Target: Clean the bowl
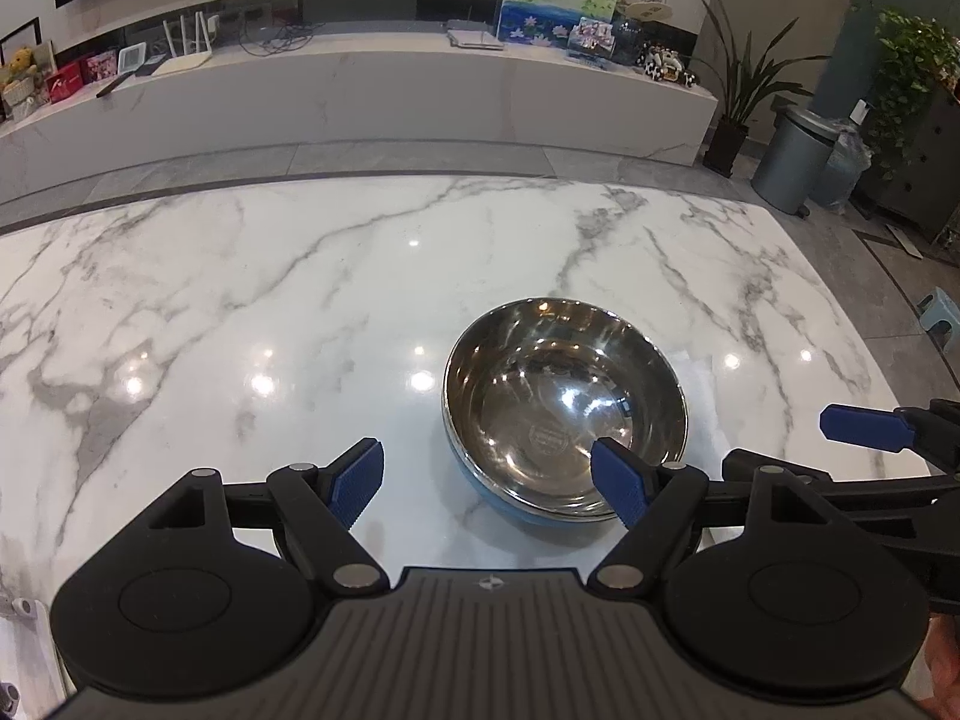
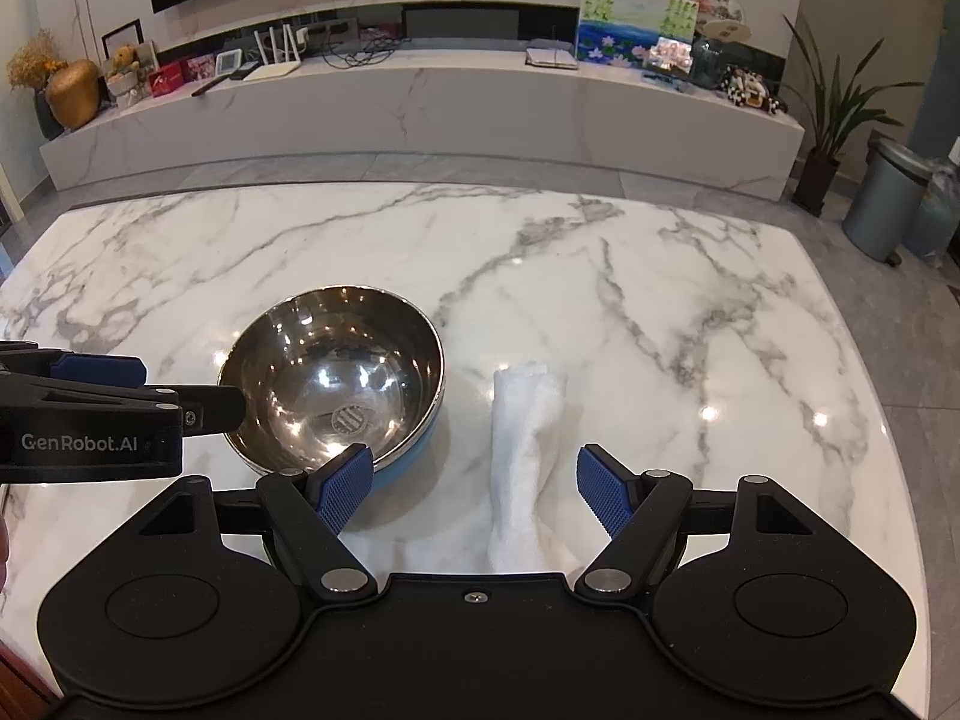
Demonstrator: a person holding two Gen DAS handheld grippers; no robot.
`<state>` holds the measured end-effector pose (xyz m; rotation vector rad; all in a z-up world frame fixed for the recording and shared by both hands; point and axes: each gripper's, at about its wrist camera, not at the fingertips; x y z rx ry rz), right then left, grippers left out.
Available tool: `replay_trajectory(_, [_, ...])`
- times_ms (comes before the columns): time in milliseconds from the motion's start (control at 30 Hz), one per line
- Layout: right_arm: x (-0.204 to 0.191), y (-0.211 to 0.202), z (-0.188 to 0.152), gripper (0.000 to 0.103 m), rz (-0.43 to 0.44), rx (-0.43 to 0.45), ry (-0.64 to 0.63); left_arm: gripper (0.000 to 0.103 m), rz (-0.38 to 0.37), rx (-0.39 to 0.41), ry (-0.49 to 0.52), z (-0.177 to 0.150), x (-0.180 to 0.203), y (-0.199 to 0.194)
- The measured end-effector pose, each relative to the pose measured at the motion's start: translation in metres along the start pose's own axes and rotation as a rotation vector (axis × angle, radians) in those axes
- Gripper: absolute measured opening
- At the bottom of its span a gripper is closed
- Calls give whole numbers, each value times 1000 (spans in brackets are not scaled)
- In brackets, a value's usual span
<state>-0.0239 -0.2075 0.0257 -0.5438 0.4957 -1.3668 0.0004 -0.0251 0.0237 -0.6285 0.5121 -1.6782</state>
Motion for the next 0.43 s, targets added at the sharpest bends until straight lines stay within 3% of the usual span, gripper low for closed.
replay_trajectory(433, [1, 0, -1, 73, 5, -4, -1, 76, 37, 21, 32, -1, 3, -2])
Point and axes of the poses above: each gripper's, at about its wrist camera, not at the fingertips, and y roughly the way its jaws point, x to its right, z to its top, and after that the axes turned 13 degrees about x, right-handed
